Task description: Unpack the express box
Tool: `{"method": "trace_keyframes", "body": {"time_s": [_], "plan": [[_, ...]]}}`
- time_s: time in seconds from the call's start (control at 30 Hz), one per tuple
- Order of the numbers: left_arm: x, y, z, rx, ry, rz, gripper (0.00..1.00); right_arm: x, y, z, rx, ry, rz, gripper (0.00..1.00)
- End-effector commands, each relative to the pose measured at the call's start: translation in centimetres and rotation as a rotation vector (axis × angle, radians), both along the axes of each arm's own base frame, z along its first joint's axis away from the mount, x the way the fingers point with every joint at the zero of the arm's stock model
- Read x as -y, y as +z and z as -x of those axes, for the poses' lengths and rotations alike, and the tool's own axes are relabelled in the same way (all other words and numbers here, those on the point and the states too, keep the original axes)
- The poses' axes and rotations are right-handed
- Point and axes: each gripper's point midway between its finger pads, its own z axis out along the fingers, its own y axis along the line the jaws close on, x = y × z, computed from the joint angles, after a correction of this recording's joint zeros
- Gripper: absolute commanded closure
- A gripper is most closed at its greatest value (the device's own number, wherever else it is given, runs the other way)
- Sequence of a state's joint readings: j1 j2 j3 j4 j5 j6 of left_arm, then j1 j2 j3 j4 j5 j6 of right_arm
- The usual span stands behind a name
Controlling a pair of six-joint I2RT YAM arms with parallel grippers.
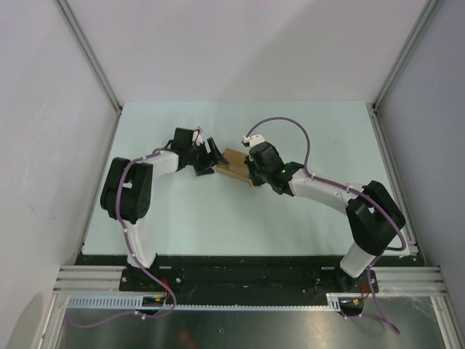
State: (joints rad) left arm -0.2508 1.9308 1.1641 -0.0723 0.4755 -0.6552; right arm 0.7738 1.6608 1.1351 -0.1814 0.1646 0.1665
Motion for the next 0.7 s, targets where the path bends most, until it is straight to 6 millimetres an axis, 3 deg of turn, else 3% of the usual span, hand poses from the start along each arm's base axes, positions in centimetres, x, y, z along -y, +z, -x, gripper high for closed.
{"method": "trace_keyframes", "body": {"time_s": [0.0, 0.17, 0.37, 0.57, 0.6, 0.67], "plan": [[1.6, 3.8, 1.8, 0.099, -0.093, 0.038, 0.2, 2.5, 0.6, -1.7, 0.033, -0.128, 0.03, 1.0], [2.6, 2.5, 3.1, 0.091, -0.151, 0.019, 0.32, 4.5, 0.6, -3.5, 0.035, -0.219, 0.008, 1.0], [4.1, 4.9, 3.4, 0.224, -0.241, -0.008, 0.33, 7.8, 0.4, -5.7, 0.04, -0.374, -0.007, 1.0], [1.3, 8.2, -1.3, 0.367, -0.067, -0.138, 0.22, 8.7, 0.2, -7.5, 0.044, -0.405, -0.062, 1.0], [1.5, 9.9, -2.7, 0.413, -0.053, -0.138, 0.21, 8.7, 0.3, -7.7, 0.045, -0.406, -0.067, 1.0], [1.6, 9.5, -4.6, 0.419, -0.024, -0.161, 0.2, 8.7, 0.1, -8.0, 0.04, -0.405, -0.081, 1.0]]}}
